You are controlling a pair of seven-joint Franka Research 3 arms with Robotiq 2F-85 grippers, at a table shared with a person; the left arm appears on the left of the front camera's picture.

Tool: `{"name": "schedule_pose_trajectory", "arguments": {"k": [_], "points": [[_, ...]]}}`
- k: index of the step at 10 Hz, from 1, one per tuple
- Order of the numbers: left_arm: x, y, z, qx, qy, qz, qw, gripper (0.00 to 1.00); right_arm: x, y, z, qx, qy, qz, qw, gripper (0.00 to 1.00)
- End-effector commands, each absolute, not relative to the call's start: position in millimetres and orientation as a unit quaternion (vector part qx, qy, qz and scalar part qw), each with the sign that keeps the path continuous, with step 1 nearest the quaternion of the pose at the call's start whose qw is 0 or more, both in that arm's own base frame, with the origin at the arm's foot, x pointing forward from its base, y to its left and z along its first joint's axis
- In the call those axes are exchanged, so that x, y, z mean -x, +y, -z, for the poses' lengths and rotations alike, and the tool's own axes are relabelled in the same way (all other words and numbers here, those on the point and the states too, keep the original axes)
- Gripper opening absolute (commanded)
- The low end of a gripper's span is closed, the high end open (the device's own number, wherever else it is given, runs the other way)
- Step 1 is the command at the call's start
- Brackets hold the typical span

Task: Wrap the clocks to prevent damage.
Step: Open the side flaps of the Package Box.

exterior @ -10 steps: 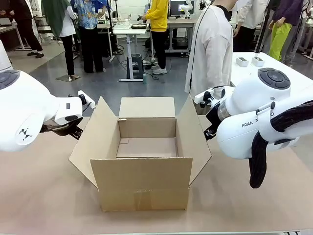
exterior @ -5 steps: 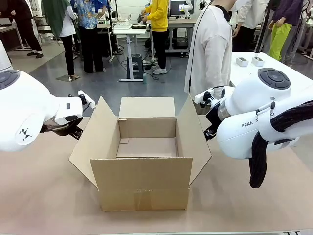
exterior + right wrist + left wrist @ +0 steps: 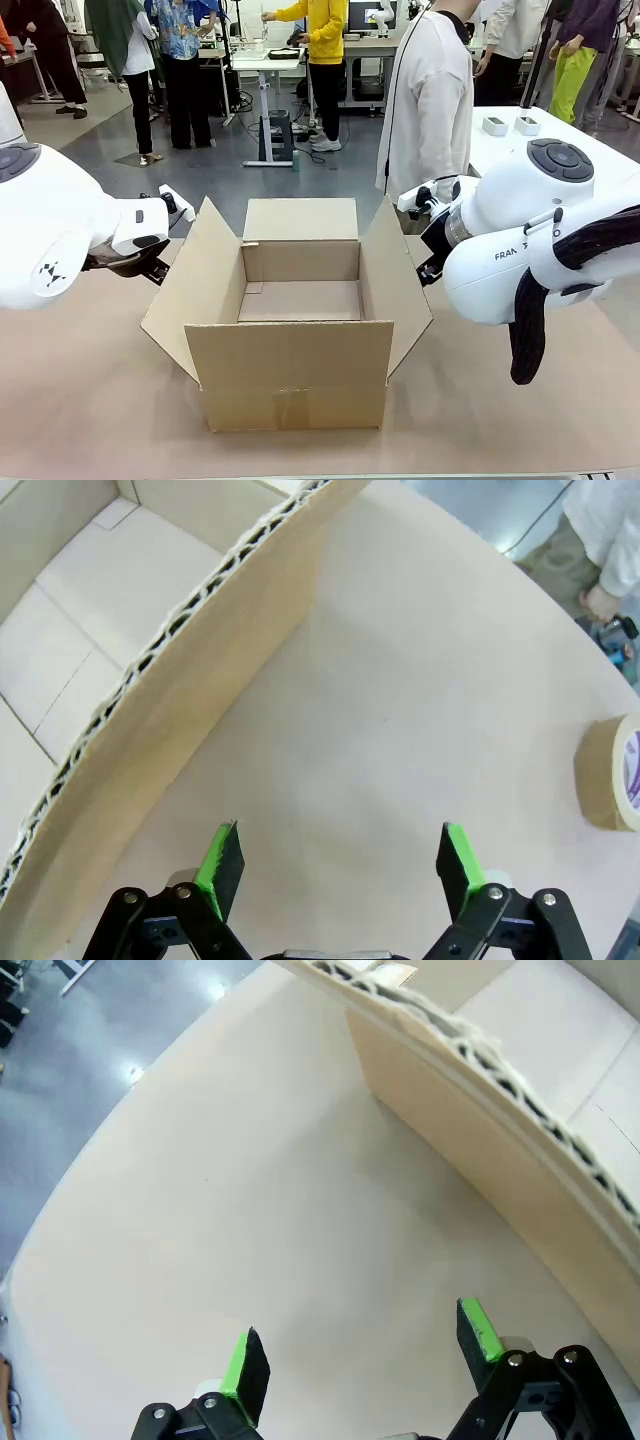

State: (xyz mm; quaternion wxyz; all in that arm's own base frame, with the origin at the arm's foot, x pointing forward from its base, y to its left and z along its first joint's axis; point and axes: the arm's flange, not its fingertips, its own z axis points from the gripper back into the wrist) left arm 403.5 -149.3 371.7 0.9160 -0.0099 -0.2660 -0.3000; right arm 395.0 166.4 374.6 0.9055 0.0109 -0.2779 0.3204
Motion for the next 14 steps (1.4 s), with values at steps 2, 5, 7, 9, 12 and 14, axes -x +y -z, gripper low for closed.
{"name": "schedule_pose_trajectory", "arguments": {"k": [2, 5, 7, 9, 12, 14], "points": [[-397, -142, -413, -0.024, -0.282, 0.316, 0.905, 1.0, -395, 166, -375, -0.011, -0.278, -0.32, 0.906, 1.0], [-387, -112, -532, -0.103, -0.258, 0.357, 0.892, 1.0, -378, 154, -516, 0.011, -0.274, -0.349, 0.896, 1.0], [-379, -111, -588, -0.1, -0.234, 0.398, 0.881, 1.0, -373, 147, -578, 0.055, -0.247, -0.331, 0.909, 1.0], [-356, -111, -628, -0.105, -0.242, 0.39, 0.882, 1.0, -347, 150, -629, 0.08, -0.233, -0.349, 0.904, 1.0], [-354, -111, -640, -0.108, -0.247, 0.387, 0.882, 1.0, -337, 146, -643, 0.069, -0.239, -0.341, 0.906, 1.0], [-354, -111, -640, -0.108, -0.247, 0.387, 0.882, 1.0, -337, 146, -643, 0.069, -0.239, -0.341, 0.906, 1.0]]}}
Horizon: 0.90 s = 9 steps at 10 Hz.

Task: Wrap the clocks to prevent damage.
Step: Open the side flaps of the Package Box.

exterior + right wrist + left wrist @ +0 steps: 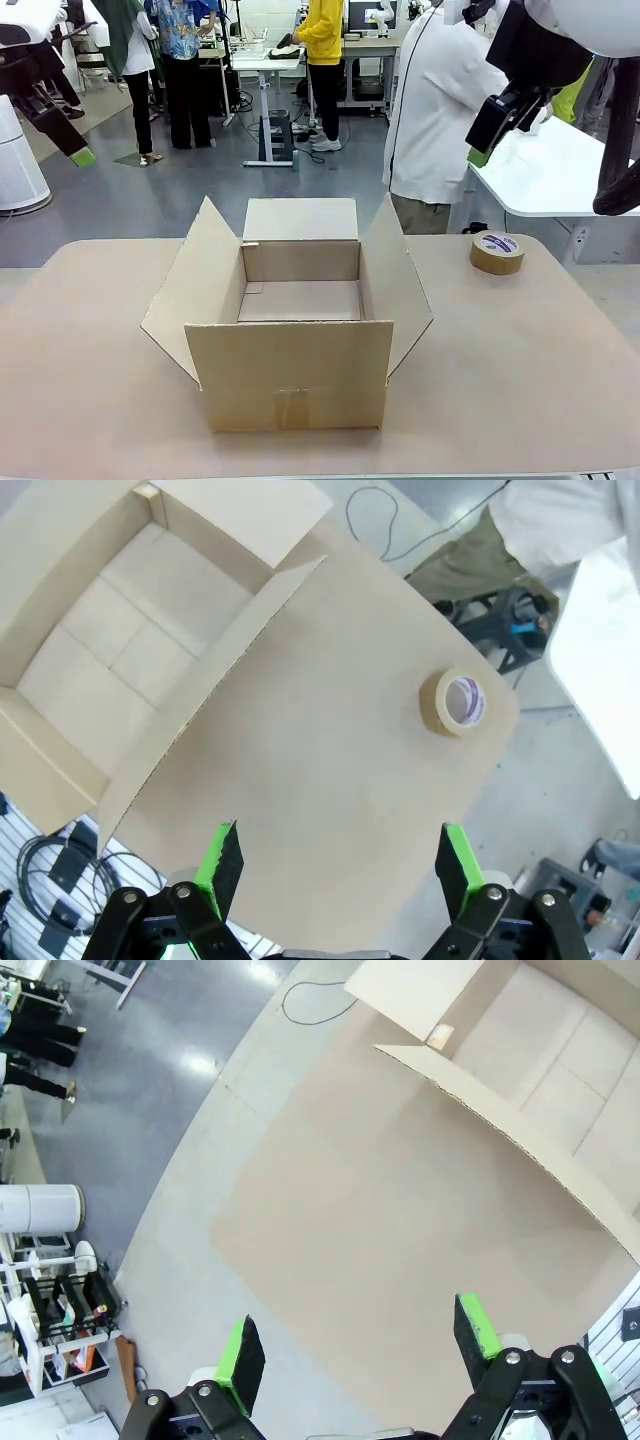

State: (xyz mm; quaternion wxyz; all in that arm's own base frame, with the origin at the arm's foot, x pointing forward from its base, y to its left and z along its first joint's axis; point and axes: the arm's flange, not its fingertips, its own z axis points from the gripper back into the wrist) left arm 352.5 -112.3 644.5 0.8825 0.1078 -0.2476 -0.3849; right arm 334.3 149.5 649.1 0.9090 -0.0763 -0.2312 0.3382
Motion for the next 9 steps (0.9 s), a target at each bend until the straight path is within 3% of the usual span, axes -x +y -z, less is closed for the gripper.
{"name": "schedule_pose_trajectory", "arguments": {"k": [1, 3, 5, 6, 9], "points": [[-354, -111, -640, -0.108, -0.247, 0.387, 0.882, 1.0, -337, 146, -643, 0.069, -0.239, -0.341, 0.906, 1.0], [-354, -113, -642, -0.107, -0.245, 0.385, 0.883, 1.0, -335, 148, -649, 0.076, -0.232, -0.337, 0.909, 1.0], [-374, -73, -653, 0.053, -0.243, 0.505, 0.826, 1.0, -356, 101, -659, -0.09, -0.27, -0.444, 0.849, 1.0], [-385, -51, -656, 0.092, -0.264, 0.532, 0.799, 1.0, -367, 78, -659, -0.097, -0.291, -0.418, 0.855, 1.0], [-385, -8, -655, 0.163, -0.299, 0.547, 0.765, 1.0, -374, 21, -650, -0.246, -0.316, -0.43, 0.809, 1.0]]}}
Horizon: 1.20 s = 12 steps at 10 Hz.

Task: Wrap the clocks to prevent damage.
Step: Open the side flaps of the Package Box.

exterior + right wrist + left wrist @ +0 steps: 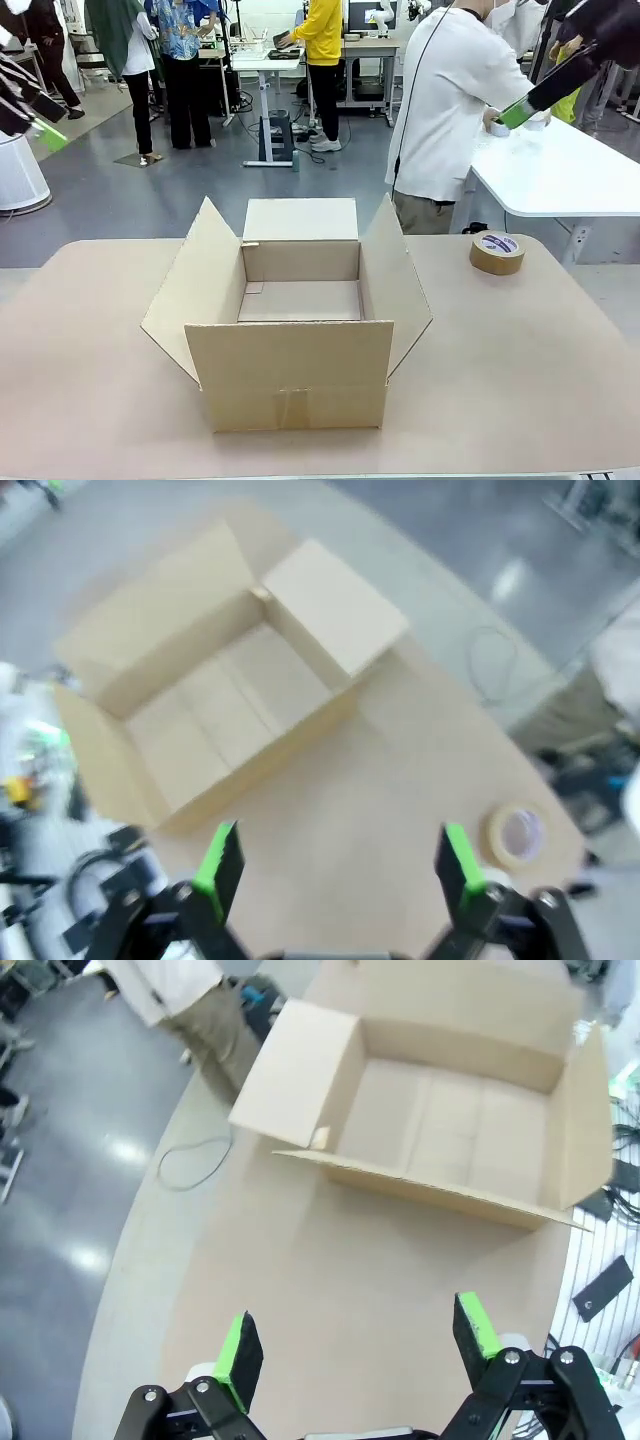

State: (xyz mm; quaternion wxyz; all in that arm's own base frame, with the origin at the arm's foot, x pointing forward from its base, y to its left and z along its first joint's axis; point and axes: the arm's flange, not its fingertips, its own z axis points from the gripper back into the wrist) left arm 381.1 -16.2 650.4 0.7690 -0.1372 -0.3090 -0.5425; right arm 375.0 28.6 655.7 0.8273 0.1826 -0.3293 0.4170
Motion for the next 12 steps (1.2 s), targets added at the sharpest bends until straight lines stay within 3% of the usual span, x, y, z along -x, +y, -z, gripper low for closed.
{"name": "schedule_pose_trajectory", "arguments": {"k": [1, 5, 8, 9, 10, 12], "points": [[-386, 16, -652, 0.201, -0.309, 0.553, 0.747, 1.0, -377, 2, -634, -0.281, -0.309, -0.423, 0.804, 1.0], [-368, 77, -637, 0.331, -0.331, 0.546, 0.695, 1.0, -365, -24, -607, -0.306, -0.323, -0.449, 0.774, 1.0], [-366, 68, -632, 0.33, -0.321, 0.537, 0.707, 1.0, -356, -18, -611, -0.255, -0.327, -0.463, 0.783, 1.0], [-370, 61, -635, 0.293, -0.308, 0.528, 0.735, 1.0, -357, -11, -613, -0.215, -0.331, -0.43, 0.812, 1.0], [-361, 78, -626, 0.341, -0.327, 0.533, 0.702, 1.0, -359, -25, -615, -0.275, -0.319, -0.458, 0.783, 1.0], [-361, 78, -626, 0.341, -0.327, 0.533, 0.702, 1.0, -359, -25, -615, -0.275, -0.319, -0.458, 0.783, 1.0]]}}
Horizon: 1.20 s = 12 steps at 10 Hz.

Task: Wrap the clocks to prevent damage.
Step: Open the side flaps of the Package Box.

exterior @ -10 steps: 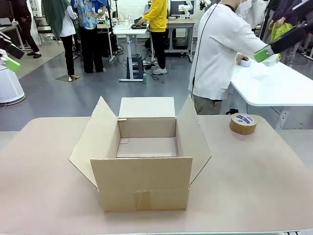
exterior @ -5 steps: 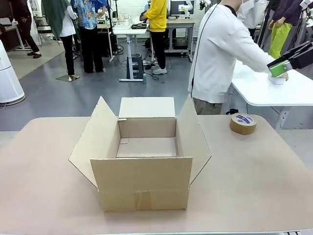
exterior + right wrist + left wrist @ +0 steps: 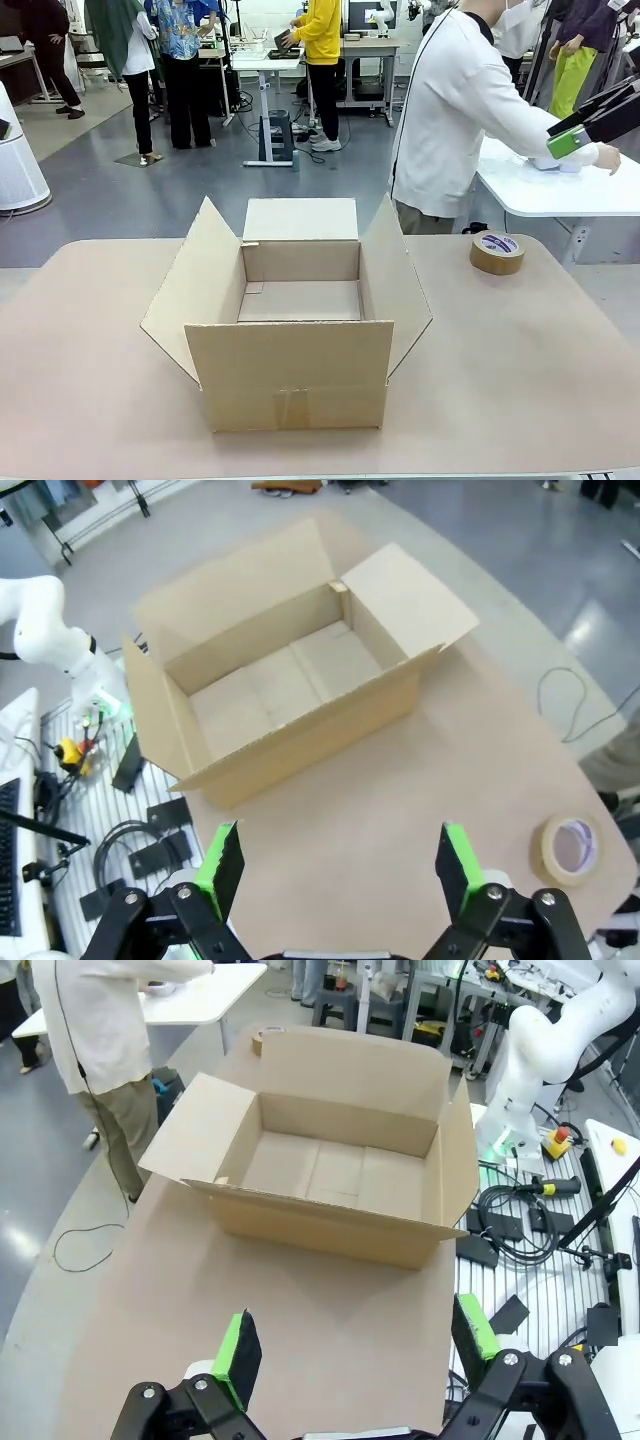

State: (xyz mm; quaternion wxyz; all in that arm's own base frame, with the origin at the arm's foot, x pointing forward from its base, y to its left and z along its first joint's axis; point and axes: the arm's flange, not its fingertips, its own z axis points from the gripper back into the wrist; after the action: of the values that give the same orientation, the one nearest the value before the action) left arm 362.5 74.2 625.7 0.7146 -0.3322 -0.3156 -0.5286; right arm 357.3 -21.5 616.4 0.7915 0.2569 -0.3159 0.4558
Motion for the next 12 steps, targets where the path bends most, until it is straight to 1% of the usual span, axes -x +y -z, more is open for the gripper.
{"name": "schedule_pose_trajectory", "arguments": {"k": [1, 2, 3, 4, 5, 6, 7, 8, 9, 12], "points": [[-365.1, 70.4, -625.7, 0.328, -0.314, 0.53, 0.716, 1.0, -358.2, -20.4, -617.7, -0.252, -0.319, -0.455, 0.792, 1.0], [-368.1, 70.1, -625.6, 0.315, -0.32, 0.548, 0.705, 0.78, -355.5, -18.2, -615.4, -0.229, -0.329, -0.481, 0.78, 1.0], [-362.7, 74.7, -625.1, 0.314, -0.315, 0.541, 0.713, 0.4, -353.0, -16.1, -617.3, -0.218, -0.323, -0.485, 0.783, 0.41], [-361.0, 76.4, -625.4, 0.318, -0.315, 0.539, 0.713, 0.19, -351.7, -14.4, -618.9, -0.213, -0.321, -0.486, 0.784, 0.41], [-362.6, 77.0, -624.3, 0.318, -0.308, 0.55, 0.708, 0.0, -352.2, -12.3, -618.8, -0.214, -0.319, -0.487, 0.784, 0.0], [-364.4, 77.3, -622.8, 0.322, -0.302, 0.554, 0.706, 0.0, -353.8, -12.3, -617.2, -0.22, -0.314, -0.488, 0.784, 0.36], [-363.7, 77.8, -621.1, 0.323, -0.302, 0.555, 0.705, 0.0, -354.4, -12.7, -615.8, -0.222, -0.311, -0.49, 0.784, 0.0], [-362.7, 78.1, -619.9, 0.323, -0.301, 0.556, 0.704, 0.05, -354.0, -13.2, -615.8, -0.226, -0.308, -0.491, 0.783, 0.0], [-363.4, 78.0, -620.3, 0.327, -0.299, 0.559, 0.7, 0.0, -353.9, -13.2, -615.8, -0.229, -0.306, -0.493, 0.782, 0.0], [-364.4, 78.6, -619.7, 0.327, -0.295, 0.556, 0.705, 0.0, -353.8, -13.1, -615.3, -0.237, -0.302, -0.498, 0.778, 0.0]]}}
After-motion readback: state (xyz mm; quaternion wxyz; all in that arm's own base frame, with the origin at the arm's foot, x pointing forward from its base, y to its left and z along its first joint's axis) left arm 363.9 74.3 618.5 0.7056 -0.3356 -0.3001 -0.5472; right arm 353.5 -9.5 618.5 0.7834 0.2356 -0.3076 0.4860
